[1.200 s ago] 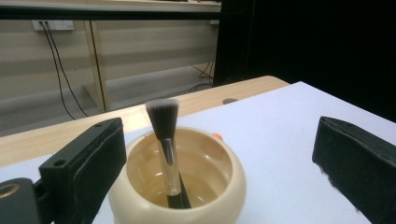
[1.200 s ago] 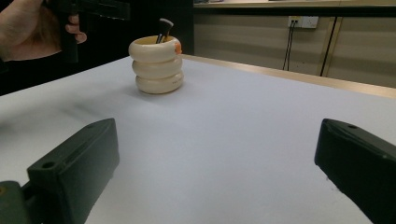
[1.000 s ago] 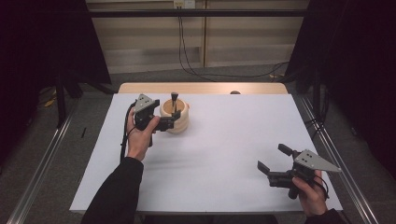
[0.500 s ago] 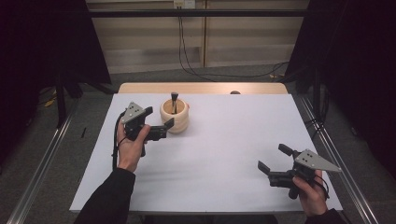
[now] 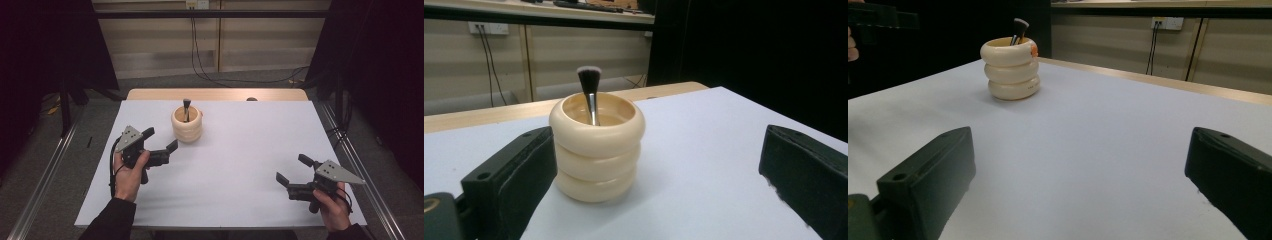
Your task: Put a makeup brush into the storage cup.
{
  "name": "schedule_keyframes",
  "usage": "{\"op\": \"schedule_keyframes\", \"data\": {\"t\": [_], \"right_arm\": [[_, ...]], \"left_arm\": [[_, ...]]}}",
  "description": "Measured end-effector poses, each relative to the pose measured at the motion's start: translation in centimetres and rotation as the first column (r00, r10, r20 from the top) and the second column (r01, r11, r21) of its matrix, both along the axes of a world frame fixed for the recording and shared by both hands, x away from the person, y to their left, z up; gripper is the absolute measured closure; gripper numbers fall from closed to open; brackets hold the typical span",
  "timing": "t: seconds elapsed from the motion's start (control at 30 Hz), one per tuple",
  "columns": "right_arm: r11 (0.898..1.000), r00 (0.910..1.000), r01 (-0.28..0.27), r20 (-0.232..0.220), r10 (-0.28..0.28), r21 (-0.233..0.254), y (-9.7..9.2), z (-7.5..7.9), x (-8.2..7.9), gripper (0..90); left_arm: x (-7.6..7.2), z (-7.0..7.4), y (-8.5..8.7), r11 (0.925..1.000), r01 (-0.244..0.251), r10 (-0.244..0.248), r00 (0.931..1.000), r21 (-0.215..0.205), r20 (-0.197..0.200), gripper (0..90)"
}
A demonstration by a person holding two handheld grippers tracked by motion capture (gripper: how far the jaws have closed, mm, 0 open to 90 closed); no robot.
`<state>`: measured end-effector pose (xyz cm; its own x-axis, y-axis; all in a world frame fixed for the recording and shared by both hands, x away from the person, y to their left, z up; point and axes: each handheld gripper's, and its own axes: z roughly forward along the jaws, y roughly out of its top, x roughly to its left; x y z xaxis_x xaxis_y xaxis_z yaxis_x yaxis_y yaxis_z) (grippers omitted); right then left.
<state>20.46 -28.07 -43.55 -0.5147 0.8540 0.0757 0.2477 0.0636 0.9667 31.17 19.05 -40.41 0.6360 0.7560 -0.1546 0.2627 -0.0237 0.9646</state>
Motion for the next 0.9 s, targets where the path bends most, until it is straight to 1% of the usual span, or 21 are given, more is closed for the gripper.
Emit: {"op": "schedule_keyframes", "data": {"t": [0.03,0.07,0.1,0.2,0.23,0.27,0.3,0.33,0.37,0.4,0.43,0.53,0.57,0.6,0.67,0.7,0.73,0.77,0.8,0.87,0.9], "right_arm": [[1.000,1.0000,0.003,0.004,-0.003,-0.003,0.0,0.0,0.0,0.0],[1.000,1.0000,0.001,0.000,-0.001,-0.002,0.0,0.0,0.0,0.0],[1.000,1.0000,0.000,0.002,0.000,-0.004,0.0,0.0,0.1,0.0],[1.000,0.9999,0.007,0.014,-0.007,-0.004,0.0,0.0,0.0,0.0],[1.000,0.9998,0.011,0.017,-0.011,-0.007,0.0,0.0,0.0,0.0],[1.000,0.9997,0.014,0.020,-0.014,-0.008,0.0,0.0,0.0,0.0],[1.000,0.9996,0.008,0.025,-0.008,-0.012,0.0,-0.1,0.0,0.0],[1.000,0.9997,0.004,0.026,-0.003,-0.016,0.0,-0.1,0.0,0.0],[1.000,0.9996,0.003,0.028,-0.002,-0.021,-0.1,-0.1,0.0,0.0],[1.000,0.9996,0.003,0.028,-0.003,-0.021,-0.1,-0.1,0.0,0.0],[1.000,0.9996,0.006,0.028,-0.005,-0.019,-0.1,-0.1,0.0,0.0],[1.000,0.9993,0.015,0.036,-0.015,-0.016,-0.1,-0.1,0.0,0.0],[1.000,0.9993,0.015,0.035,-0.014,-0.018,-0.2,-0.2,0.0,0.0],[1.000,0.9992,0.019,0.035,-0.019,-0.018,-0.2,-0.2,0.0,0.0],[1.000,0.9993,0.022,0.029,-0.022,-0.020,-0.1,-0.2,0.0,0.0],[0.999,0.9992,0.024,0.033,-0.023,-0.023,-0.1,-0.2,0.0,0.0],[0.999,0.9991,0.024,0.036,-0.023,-0.029,-0.1,-0.3,0.0,0.0],[0.999,0.9993,0.019,0.032,-0.018,-0.034,-0.1,-0.3,-0.1,0.0],[0.999,0.9994,0.017,0.032,-0.016,-0.035,-0.1,-0.3,-0.1,0.0],[0.999,0.9991,0.019,0.040,-0.018,-0.034,-0.2,-0.3,-0.1,0.0],[0.999,0.9989,0.025,0.040,-0.024,-0.036,-0.3,-0.3,-0.1,0.0]], "left_arm": [[-0.3,0.0,0.2,0.9999,0.009,-0.009,1.0000,0.011,0.002,2.1],[-0.5,0.0,0.2,1.0000,0.003,-0.003,1.0000,0.003,0.004,2.1],[-0.9,0.0,0.4,0.9998,0.014,-0.014,0.9999,0.011,0.004,2.1],[-1.8,-0.3,0.6,0.9995,0.019,-0.019,0.9998,0.025,-0.001,2.1],[-2.2,-0.4,0.7,0.9994,0.027,-0.027,0.9996,0.023,0.000,2.1],[-2.5,-0.4,0.8,0.9991,0.030,-0.030,0.9995,0.032,0.006,2.1],[-2.8,-0.5,0.8,0.9993,0.024,-0.024,0.9997,0.028,0.009,2.1],[-3.2,-0.6,1.1,0.9990,0.030,-0.031,0.9995,0.032,0.009,2.1],[-3.5,-0.7,1.2,0.9992,0.026,-0.026,0.9996,0.031,0.004,2.1],[-3.6,-0.8,1.3,0.9991,0.028,-0.029,0.9996,0.032,0.007,2.1],[-4.0,-0.9,1.5,0.9992,0.029,-0.029,0.9996,0.026,0.001,2.1],[-4.7,-1.0,1.9,0.9991,0.019,-0.019,0.9998,0.038,0.002,2.1],[-4.9,-1.1,2.0,0.9993,0.022,-0.022,0.9998,0.032,0.002,2.1],[-5.2,-1.1,2.2,0.9992,0.009,-0.009,1.0000,0.040,0.001,1.9],[-5.8,-1.4,2.4,0.9998,-0.005,0.005,1.0000,0.022,-0.002,1.9],[-6.1,-1.5,2.5,0.9996,-0.001,0.001,1.0000,0.027,-0.009,1.9],[-6.4,-1.6,2.7,0.9993,0.011,-0.011,0.9999,0.036,-0.004,1.9],[-6.6,-1.6,2.6,0.9991,0.004,-0.004,1.0000,0.043,-0.007,1.9],[-6.9,-1.7,2.7,0.9987,0.018,-0.018,0.9998,0.047,-0.010,1.9],[-7.5,-1.9,2.9,0.9976,0.018,-0.017,0.9998,0.068,-0.005,1.9],[-7.9,-2.1,3.0,0.9981,0.016,-0.016,0.9998,0.059,-0.010,1.9]]}}
